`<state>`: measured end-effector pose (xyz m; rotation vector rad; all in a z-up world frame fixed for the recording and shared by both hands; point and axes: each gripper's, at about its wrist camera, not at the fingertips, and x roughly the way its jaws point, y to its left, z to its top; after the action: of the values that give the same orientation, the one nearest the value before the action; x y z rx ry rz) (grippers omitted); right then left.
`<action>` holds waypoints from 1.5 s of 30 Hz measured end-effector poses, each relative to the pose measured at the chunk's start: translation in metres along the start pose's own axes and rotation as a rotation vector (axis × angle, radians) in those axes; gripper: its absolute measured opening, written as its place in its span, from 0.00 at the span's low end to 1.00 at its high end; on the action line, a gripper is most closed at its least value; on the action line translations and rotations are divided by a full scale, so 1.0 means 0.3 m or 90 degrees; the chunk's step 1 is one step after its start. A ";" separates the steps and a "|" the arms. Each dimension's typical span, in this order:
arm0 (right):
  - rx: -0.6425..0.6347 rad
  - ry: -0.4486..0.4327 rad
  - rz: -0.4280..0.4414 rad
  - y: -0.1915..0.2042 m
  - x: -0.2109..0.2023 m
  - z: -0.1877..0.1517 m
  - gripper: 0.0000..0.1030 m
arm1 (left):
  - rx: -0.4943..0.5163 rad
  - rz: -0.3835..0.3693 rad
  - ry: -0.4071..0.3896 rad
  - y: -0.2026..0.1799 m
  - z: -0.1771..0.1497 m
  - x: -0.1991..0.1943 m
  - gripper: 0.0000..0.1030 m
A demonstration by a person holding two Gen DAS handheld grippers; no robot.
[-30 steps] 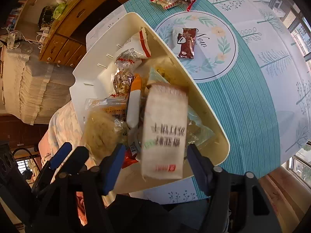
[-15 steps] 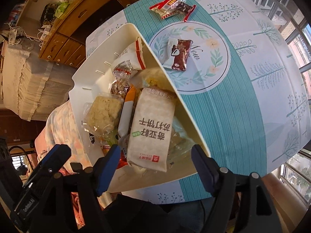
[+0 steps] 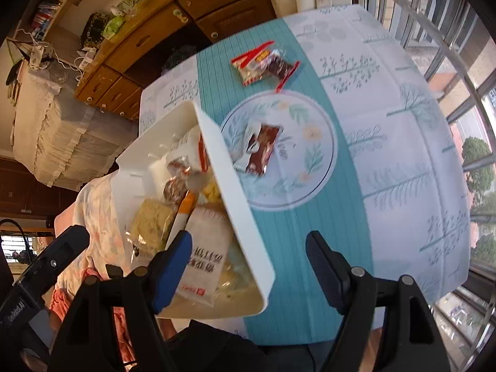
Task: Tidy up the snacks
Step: 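Withdraw both open tools from the tray toward the snacks on the table, then grasp the white-red snack pack with the left tool while the right tool grasps the red-labelled nut bag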
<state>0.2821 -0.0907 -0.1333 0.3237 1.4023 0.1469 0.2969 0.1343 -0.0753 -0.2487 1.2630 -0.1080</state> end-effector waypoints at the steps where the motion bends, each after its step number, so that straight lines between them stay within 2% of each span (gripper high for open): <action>1: -0.007 -0.007 -0.001 -0.018 -0.010 0.018 0.74 | -0.002 0.001 -0.001 -0.026 0.014 0.005 0.87; 11: -0.092 -0.060 -0.031 -0.191 -0.031 0.199 0.74 | -0.033 0.018 -0.004 -0.234 0.188 0.103 0.87; 16: -0.167 -0.115 -0.050 -0.232 -0.010 0.293 0.74 | -0.051 0.034 0.009 -0.295 0.308 0.187 0.87; 21: -0.234 -0.172 -0.047 -0.239 0.047 0.377 0.74 | -0.075 0.047 0.022 -0.313 0.437 0.288 0.87; 30: -0.341 -0.259 -0.013 -0.223 0.236 0.484 0.74 | -0.129 0.064 0.044 -0.284 0.649 0.590 0.87; 34: -0.370 -0.255 0.003 -0.206 0.330 0.511 0.74 | -0.161 0.064 0.072 -0.263 0.703 0.734 0.87; 37: -0.403 -0.244 -0.012 -0.185 0.398 0.522 0.74 | -0.194 0.057 0.113 -0.239 0.728 0.846 0.87; 45: -0.450 -0.220 0.009 -0.165 0.512 0.535 0.73 | -0.228 0.072 0.163 -0.217 0.757 1.021 0.87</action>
<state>0.4609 -0.1148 -0.2719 -0.2221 0.9313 0.5535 0.6091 0.0334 -0.2800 -0.4822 1.5459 0.1911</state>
